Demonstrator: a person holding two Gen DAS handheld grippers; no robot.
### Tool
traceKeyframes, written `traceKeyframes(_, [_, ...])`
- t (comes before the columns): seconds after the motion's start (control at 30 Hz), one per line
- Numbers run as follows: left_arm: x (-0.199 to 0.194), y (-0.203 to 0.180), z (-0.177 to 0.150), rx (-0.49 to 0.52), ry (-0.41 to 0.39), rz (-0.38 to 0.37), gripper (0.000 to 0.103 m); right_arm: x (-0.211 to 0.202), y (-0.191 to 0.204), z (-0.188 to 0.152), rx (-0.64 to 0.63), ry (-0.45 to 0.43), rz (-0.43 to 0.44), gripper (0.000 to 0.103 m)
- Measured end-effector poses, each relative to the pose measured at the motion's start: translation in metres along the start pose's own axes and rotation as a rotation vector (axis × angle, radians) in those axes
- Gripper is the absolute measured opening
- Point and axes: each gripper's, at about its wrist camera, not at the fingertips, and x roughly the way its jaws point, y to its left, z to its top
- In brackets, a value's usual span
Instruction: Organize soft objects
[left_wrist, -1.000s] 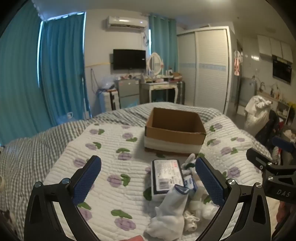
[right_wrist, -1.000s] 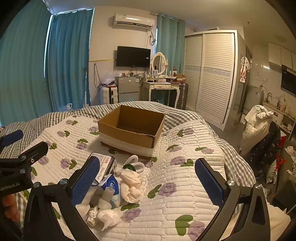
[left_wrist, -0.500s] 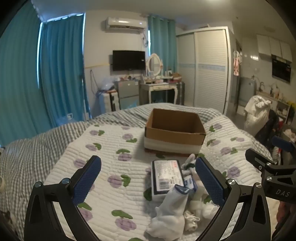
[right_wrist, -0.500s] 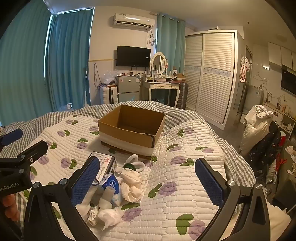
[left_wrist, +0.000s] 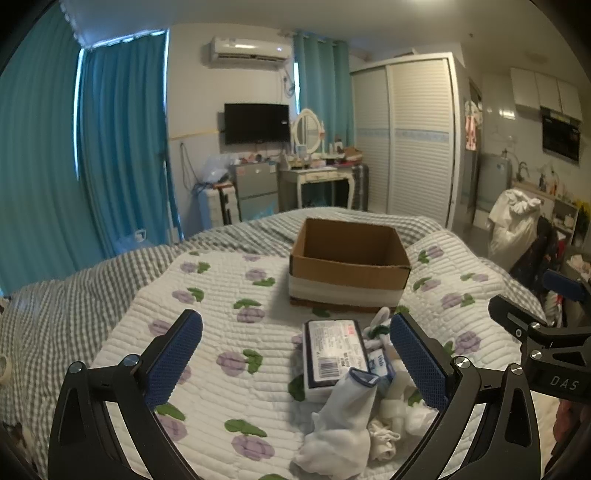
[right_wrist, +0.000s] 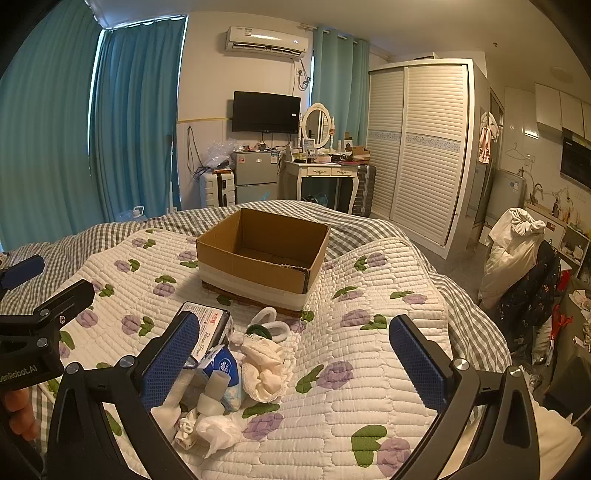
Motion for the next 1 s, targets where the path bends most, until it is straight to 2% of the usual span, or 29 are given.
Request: traceKeyframes(1.0, [0.0002,0.0018,0.0006,-0.002,0.001,0.005,0.103,-0.0011,0.0019,0.0008,0.0,0.003,0.002,0.103])
